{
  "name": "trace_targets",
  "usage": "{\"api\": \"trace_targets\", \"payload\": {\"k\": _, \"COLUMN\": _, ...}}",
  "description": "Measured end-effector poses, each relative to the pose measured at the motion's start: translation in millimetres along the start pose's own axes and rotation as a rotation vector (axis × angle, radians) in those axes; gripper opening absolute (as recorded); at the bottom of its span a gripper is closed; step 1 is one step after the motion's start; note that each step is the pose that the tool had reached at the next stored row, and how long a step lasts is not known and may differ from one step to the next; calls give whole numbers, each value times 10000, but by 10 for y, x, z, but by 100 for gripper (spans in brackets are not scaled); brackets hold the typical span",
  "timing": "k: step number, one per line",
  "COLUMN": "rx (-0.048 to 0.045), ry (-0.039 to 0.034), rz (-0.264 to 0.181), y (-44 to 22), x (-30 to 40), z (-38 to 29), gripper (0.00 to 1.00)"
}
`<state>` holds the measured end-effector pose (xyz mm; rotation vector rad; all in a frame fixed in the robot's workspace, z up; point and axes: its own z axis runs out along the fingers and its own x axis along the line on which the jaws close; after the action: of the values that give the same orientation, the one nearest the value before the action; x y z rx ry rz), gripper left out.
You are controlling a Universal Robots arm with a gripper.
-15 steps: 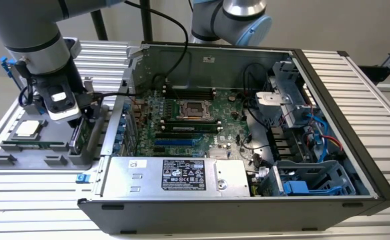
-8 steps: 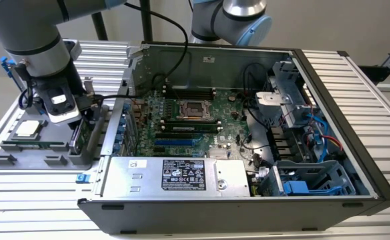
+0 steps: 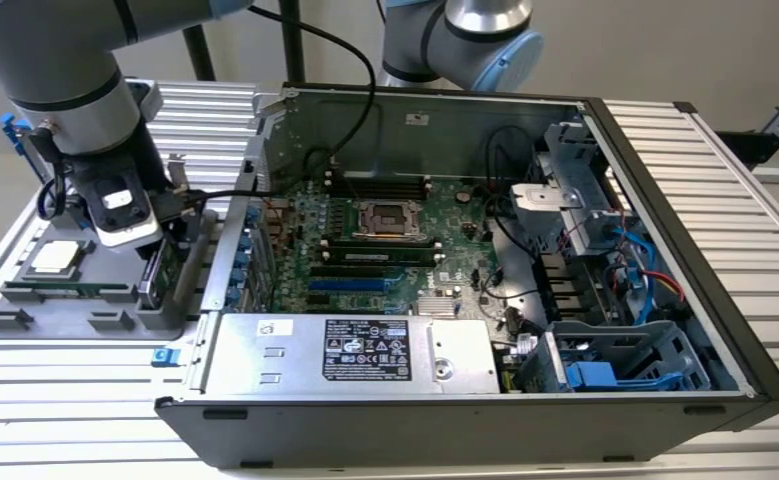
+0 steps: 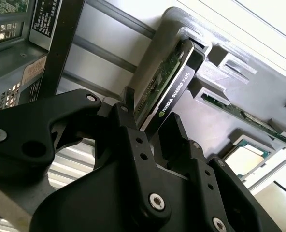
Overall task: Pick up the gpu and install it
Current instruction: 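Pick up the gpu and move the gpu toward the slot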
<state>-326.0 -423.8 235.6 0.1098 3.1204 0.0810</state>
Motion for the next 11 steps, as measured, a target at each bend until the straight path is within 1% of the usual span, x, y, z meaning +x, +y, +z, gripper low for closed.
{"api": "trace_targets", "payload": {"k": 5, "rx": 1, "ry": 1, "rz": 0, "y": -2, "x": 24, "z": 6, "gripper": 100}}
{"api": "trace_targets", "payload": {"k": 11, "rx": 0, "ry": 0, "rz": 0, "y": -4, "x": 29, "z": 27, "gripper": 100}}
